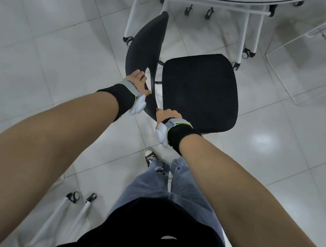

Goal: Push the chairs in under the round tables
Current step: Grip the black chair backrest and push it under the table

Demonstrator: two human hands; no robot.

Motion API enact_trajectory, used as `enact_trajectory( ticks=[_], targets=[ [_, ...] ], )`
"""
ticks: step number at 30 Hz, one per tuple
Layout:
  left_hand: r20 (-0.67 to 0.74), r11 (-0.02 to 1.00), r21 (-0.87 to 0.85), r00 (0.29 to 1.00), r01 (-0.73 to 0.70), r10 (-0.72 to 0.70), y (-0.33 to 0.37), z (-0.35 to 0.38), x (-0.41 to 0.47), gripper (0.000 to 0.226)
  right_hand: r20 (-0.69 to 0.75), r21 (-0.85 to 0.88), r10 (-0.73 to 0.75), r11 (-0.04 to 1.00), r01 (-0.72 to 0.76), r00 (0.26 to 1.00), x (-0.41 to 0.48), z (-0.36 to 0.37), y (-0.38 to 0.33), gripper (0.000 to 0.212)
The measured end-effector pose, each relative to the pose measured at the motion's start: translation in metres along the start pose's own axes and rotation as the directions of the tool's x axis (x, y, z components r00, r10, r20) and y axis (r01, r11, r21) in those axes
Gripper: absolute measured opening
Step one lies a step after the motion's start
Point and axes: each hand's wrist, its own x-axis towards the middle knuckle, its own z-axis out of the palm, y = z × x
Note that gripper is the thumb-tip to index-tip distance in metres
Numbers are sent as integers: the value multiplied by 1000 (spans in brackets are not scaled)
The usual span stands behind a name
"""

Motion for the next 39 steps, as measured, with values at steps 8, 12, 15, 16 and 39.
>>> enact_trajectory(
  ticks=[8, 12, 15, 16, 39],
  targets=[
    [-33, 1000, 26, 999, -5, 6, 6, 10, 6, 68, -24, -19, -14, 1000, 13, 1000, 10, 9, 5, 50],
    [-36, 998, 57, 999, -7, 9, 11, 9, 3, 67, -26, 22, -37, 999, 38, 999, 9, 7, 10, 37],
    [-31, 994, 107, 999, -10, 14, 15, 9, -1, 66, -14, 70, -33, 997, 34, 999, 7, 7, 14, 35],
    [-30, 993, 122, 999, -10, 14, 18, 9, -2, 65, -5, 68, -44, 997, 44, 999, 6, 7, 16, 35],
    [41, 973, 228, 999, 13, -22, 86, 33, -38, 47, 100, -340, -179, 918, 203, 979, -6, 23, 87, 50]
  ],
)
